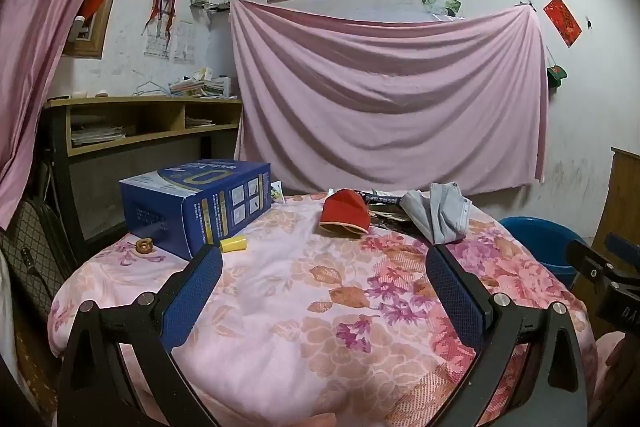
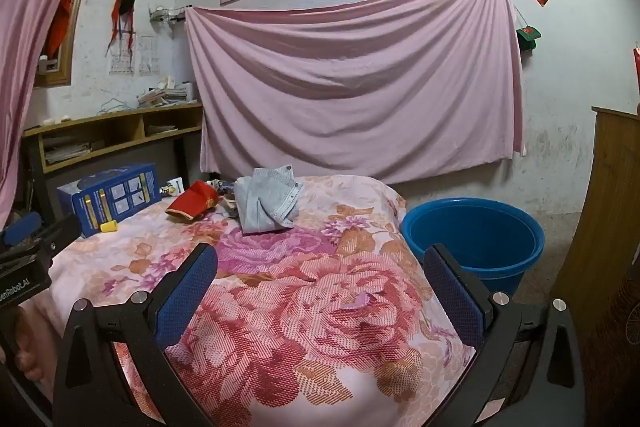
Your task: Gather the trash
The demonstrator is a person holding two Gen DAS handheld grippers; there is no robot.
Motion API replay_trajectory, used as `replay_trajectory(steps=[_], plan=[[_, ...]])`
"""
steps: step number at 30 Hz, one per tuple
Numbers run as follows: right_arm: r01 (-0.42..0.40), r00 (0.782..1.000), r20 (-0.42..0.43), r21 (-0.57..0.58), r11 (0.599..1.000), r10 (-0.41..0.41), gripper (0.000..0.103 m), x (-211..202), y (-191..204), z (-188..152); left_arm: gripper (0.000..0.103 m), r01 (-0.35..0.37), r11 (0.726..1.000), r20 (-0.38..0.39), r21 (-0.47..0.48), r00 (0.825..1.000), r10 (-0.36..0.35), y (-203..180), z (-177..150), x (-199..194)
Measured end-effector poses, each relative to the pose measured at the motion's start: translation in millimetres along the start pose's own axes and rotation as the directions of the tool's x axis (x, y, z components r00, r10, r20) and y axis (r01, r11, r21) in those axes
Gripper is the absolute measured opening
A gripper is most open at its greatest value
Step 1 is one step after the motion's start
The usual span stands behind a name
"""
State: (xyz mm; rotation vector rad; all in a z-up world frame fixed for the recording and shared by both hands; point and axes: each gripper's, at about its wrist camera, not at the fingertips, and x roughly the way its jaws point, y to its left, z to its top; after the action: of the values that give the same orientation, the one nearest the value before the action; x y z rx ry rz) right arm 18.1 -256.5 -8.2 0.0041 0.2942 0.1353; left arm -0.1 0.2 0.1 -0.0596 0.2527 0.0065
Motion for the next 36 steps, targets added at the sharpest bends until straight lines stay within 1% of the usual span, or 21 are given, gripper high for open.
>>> replay_trajectory(steps=[2, 36], plan=[[0.000, 1.000, 0.000, 0.001, 1.000, 0.000, 0.103, -0.1, -0.1, 0.2, 0.100, -0.004, 1.000, -0.010, 0.011, 1.000, 0.004, -0.5, 0.1, 0.3], [-0.002, 1.000, -0.001, -0.001, 1.000, 0.002, 0.103, 0.2, 0.4, 0.3, 0.100, -0.006, 1.000, -0.009, -0.002, 1.000, 0.006, 0.2, 0.3, 0.8]])
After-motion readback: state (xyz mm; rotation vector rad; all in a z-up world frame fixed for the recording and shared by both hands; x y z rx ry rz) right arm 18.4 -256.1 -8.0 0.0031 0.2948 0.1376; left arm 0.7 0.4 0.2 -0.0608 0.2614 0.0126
